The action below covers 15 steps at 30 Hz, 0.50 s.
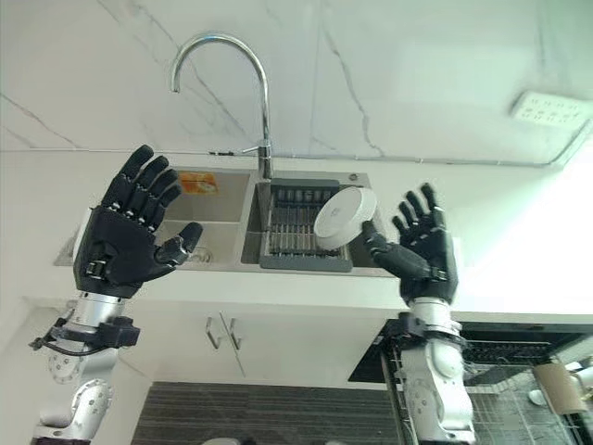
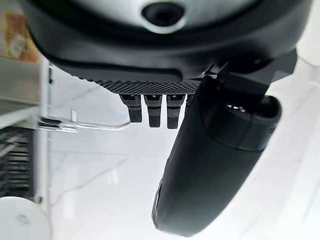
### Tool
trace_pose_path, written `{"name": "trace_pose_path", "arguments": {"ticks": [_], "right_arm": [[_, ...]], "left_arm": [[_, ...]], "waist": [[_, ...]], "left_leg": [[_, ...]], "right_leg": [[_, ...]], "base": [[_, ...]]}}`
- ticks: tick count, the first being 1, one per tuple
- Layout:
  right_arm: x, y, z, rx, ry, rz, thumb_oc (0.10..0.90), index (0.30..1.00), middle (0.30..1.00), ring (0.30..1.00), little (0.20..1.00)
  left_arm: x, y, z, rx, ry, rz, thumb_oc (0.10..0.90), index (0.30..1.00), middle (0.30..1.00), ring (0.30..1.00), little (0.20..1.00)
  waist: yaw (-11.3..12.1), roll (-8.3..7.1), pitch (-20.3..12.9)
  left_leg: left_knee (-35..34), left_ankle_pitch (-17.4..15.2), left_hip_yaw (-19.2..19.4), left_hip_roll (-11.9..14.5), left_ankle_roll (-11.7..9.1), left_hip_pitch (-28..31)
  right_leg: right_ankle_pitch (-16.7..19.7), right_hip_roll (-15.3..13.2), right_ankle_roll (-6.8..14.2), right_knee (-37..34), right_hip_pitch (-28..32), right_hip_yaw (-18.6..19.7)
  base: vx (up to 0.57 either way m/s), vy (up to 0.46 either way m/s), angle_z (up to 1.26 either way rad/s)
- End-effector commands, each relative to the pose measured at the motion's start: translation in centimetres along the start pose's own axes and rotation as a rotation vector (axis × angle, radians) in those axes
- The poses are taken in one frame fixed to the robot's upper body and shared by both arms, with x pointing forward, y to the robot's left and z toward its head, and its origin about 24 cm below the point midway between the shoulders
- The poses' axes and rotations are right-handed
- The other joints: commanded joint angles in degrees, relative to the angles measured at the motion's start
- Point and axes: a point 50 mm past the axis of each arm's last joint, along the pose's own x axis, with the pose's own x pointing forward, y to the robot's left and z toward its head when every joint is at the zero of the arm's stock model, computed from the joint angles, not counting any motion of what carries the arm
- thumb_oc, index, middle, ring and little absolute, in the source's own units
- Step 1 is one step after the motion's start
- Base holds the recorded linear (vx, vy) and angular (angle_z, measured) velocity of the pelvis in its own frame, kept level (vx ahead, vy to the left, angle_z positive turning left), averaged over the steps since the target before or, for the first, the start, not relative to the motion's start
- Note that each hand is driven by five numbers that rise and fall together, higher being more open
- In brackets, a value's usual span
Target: Place the dishes in the dishwasher.
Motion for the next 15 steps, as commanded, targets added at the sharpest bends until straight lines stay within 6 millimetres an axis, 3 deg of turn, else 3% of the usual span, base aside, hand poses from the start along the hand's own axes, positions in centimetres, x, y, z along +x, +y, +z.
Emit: {"name": "trace_pose_path", "arguments": {"ticks": [1, 6, 15], "right_arm": [[3.0, 0.4, 6.0, 0.014, -0.285, 0.035, 0.8, 0.9, 0.9, 0.9, 0.9], [3.4, 1.4, 4.0, 0.191, -0.184, -0.01, 0.8, 0.9, 0.9, 0.9, 0.9], [4.5, 1.8, 0.9, 0.245, 0.039, 0.041, 0.8, 0.9, 0.9, 0.9, 0.9]], "left_arm": [[2.3, -1.2, 5.2, 0.071, -0.309, -0.063, 0.8, 0.9, 0.9, 0.9, 0.9], [2.1, -1.5, 4.6, 0.074, -0.283, -0.066, 0.8, 0.9, 0.9, 0.9, 0.9], [2.5, -1.8, 3.9, 0.055, -0.241, -0.094, 0.8, 0.9, 0.9, 0.9, 0.9]], "waist": [[0.72, 0.44, -1.63], [1.84, 0.81, -2.93], [2.76, 0.59, -3.44]], "left_leg": [[-1.28, -4.27, -0.8, 3.21, -2.51, 2.79], [-1.28, -4.76, -0.26, 3.82, -2.93, 3.18], [-1.28, -5.07, -0.86, 4.18, -3.4, 3.82]], "right_leg": [[-0.78, 1.38, 0.9, -4.0, 2.79, -1.66], [-1.86, 1.72, 0.26, -4.0, 3.57, -2.16], [-2.53, 1.73, -0.13, -4.0, 4.44, -3.3]], "base": [[0.07, -0.099, 0.05], [0.11, -0.062, -0.03], [0.05, -0.034, 0.09]]}}
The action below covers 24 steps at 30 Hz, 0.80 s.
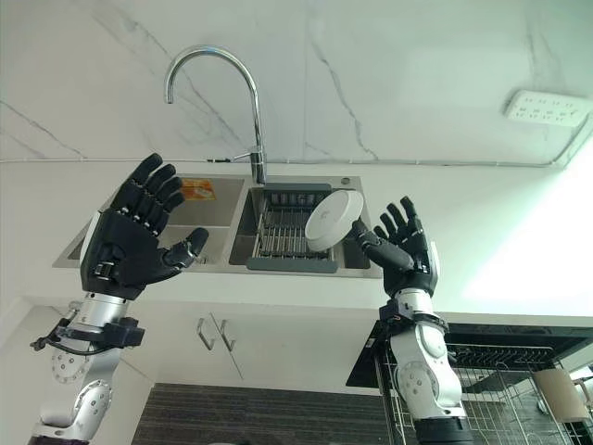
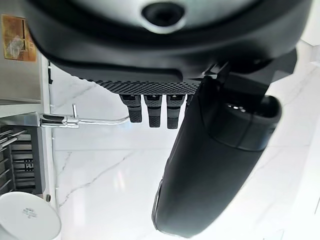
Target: Place the dishes in the dishwasher.
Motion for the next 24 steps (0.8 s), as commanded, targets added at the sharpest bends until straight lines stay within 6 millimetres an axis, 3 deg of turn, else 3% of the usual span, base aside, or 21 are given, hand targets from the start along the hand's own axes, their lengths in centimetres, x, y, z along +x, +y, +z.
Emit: {"name": "trace_pose_path", "arguments": {"ticks": [1, 6, 14, 24], "right_arm": [[2.1, 3.6, 3.6, 0.072, -0.125, 0.202, 0.8, 0.9, 0.9, 0.9, 0.9], [3.1, 3.8, 2.7, 0.057, -0.088, 0.198, 0.8, 0.9, 0.9, 0.9, 0.9], [3.8, 3.2, 1.4, 0.219, -0.012, 0.125, 0.8, 0.9, 0.9, 0.9, 0.9], [3.5, 3.3, 1.7, 0.213, -0.042, 0.117, 0.8, 0.9, 0.9, 0.9, 0.9]], "left_arm": [[2.3, -0.7, 4.0, 0.038, -0.242, -0.063, 0.8, 0.9, 0.9, 0.9, 0.9], [2.5, -0.9, 3.7, 0.019, -0.229, -0.076, 0.8, 0.9, 0.9, 0.9, 0.9], [2.6, -0.7, 3.0, -0.038, -0.189, -0.077, 0.8, 0.9, 0.9, 0.9, 0.9], [2.6, -0.8, 3.1, -0.013, -0.185, -0.08, 0.8, 0.9, 0.9, 0.9, 0.9]], "waist": [[0.77, -1.47, -2.57], [1.85, -1.59, -2.58], [2.78, -1.15, -2.74], [2.26, -0.75, -2.66]], "left_leg": [[5.13, -8.81, 0.34, 1.78, -0.72, 1.76], [5.13, -8.81, -0.07, 1.89, -0.9, 2.04], [5.13, -8.94, -0.62, 1.84, -0.82, 2.27], [5.13, -9.0, -0.31, 1.9, -0.63, 2.39]], "right_leg": [[0.17, -0.32, 3.55, -7.08, 5.8, -1.12], [-0.14, -0.39, 3.27, -7.08, 6.42, -1.77], [-0.45, -0.54, 3.11, -7.08, 7.06, -2.39], [-0.55, -0.34, 3.07, -7.08, 7.09, -1.86]], "base": [[0.03, -0.042, 0.08], [0.01, -0.022, 0.11], [-0.01, -0.006, 0.05], [0.0, 0.002, 0.01]]}}
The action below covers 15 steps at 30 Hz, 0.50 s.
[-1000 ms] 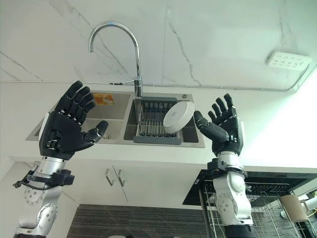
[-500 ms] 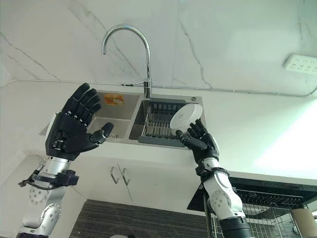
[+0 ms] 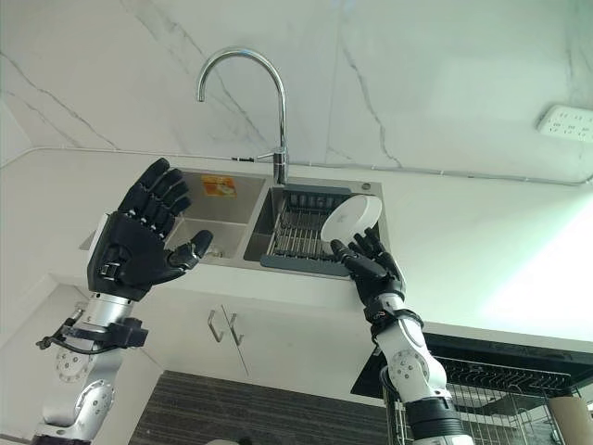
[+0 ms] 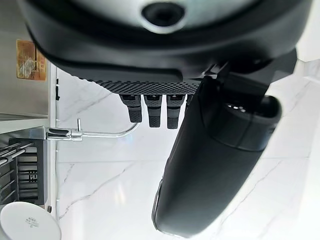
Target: Place the dishes in the dishwasher.
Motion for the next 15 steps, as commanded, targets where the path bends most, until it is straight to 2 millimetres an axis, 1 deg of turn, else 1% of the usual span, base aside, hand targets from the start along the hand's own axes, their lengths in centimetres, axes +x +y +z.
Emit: {"name": "trace_pose_path", "arguments": {"ticks": [1, 10, 15], "right_arm": [[0.6, 3.6, 4.9, 0.056, -0.249, 0.161, 0.8, 0.9, 0.9, 0.9, 0.9], [-0.4, 3.8, 4.9, 0.09, -0.267, 0.201, 0.8, 0.9, 0.9, 0.9, 0.9], [-0.4, 3.6, 4.6, 0.11, -0.258, 0.183, 0.8, 0.9, 0.9, 0.9, 0.9]], "left_arm": [[2.4, -0.8, 3.6, 0.021, -0.219, -0.078, 0.8, 0.9, 0.9, 0.9, 0.9], [1.9, -0.5, 3.7, 0.035, -0.224, -0.07, 0.8, 0.9, 0.9, 0.9, 0.9], [2.0, -0.6, 3.7, 0.049, -0.22, -0.065, 0.8, 0.9, 0.9, 0.9, 0.9]], "waist": [[-0.4, -0.64, -2.43], [-1.59, -0.59, -2.49], [-1.83, -0.35, -2.44]], "left_leg": [[6.49, -10.56, 1.67, 1.53, -0.32, 2.47], [6.49, -10.75, 2.67, 1.8, -0.25, 2.67], [6.49, -10.48, 3.19, 2.03, -0.31, 2.45]], "right_leg": [[0.32, -0.08, 3.9, -8.27, 6.9, 0.69], [0.35, 0.07, 4.09, -8.27, 6.68, 1.12], [0.51, 0.04, 4.05, -8.27, 6.39, 1.26]], "base": [[0.0, 0.0, 0.0], [0.0, 0.0, 0.0], [-0.01, 0.001, -0.01]]}}
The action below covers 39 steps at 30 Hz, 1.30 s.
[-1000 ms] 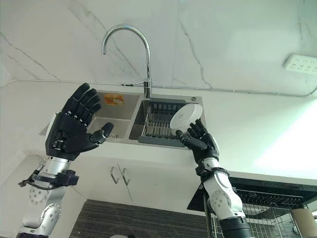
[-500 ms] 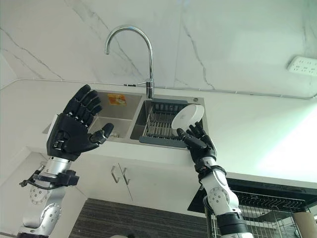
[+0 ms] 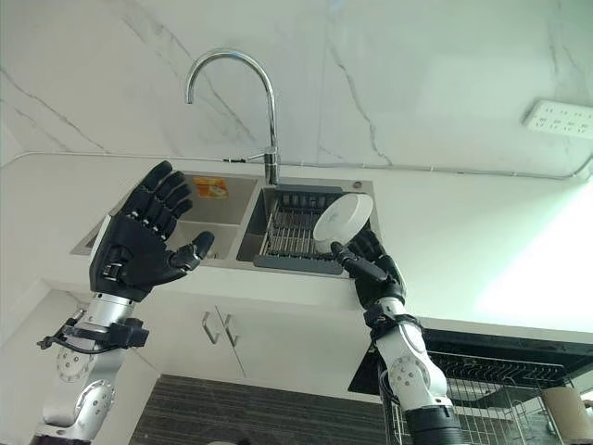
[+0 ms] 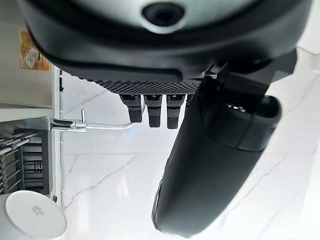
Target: Place the dishes in the dishwasher.
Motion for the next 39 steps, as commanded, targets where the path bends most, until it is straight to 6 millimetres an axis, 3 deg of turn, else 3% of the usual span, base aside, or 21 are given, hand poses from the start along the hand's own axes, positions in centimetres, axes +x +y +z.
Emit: {"name": "trace_pose_path", "arguments": {"ticks": [1, 13, 23, 39], "right_arm": [[0.6, 3.6, 4.8, 0.101, -0.248, 0.171, 0.8, 0.9, 0.9, 0.9, 0.9], [1.1, 3.4, 5.2, 0.189, -0.256, 0.127, 0.8, 0.9, 0.9, 0.9, 0.9], [1.9, 2.7, 7.5, 0.281, -0.36, 0.034, 0.8, 0.9, 0.9, 0.9, 0.9], [3.8, 3.3, 9.0, 0.237, -0.348, -0.003, 0.8, 0.9, 0.9, 0.9, 0.9]], "left_arm": [[2.0, -0.4, 3.8, 0.044, -0.231, -0.048, 0.8, 0.9, 0.9, 0.9, 0.9], [2.1, -0.4, 3.4, 0.049, -0.207, -0.035, 0.8, 0.9, 0.9, 0.9, 0.9], [2.4, -0.3, 3.1, 0.04, -0.18, -0.06, 0.8, 0.9, 0.9, 0.9, 0.9], [3.4, -0.6, 2.9, 0.03, -0.147, -0.101, 0.8, 0.9, 0.9, 0.9, 0.9]], "waist": [[0.15, -0.77, -2.22], [0.62, -0.74, -2.32], [1.77, -0.81, -2.54], [3.06, -0.9, -2.89]], "left_leg": [[6.74, -10.5, 2.71, 1.62, -0.25, 2.37], [6.74, -10.75, 2.51, 1.33, -0.02, 2.48], [6.74, -10.95, 2.14, 1.25, 0.05, 2.56], [6.74, -10.99, 1.59, 1.06, -0.08, 2.7]], "right_leg": [[0.94, -0.27, 4.21, -8.54, 6.67, 0.97], [0.79, -0.27, 4.16, -8.54, 6.86, 1.09], [0.69, -0.47, 4.15, -8.54, 7.21, 0.52], [0.56, -0.48, 3.98, -8.54, 7.6, -0.16]], "base": [[0.0, 0.0, 0.0], [0.0, 0.0, 0.0], [0.0, -0.002, 0.01], [0.0, 0.0, 0.0]]}}
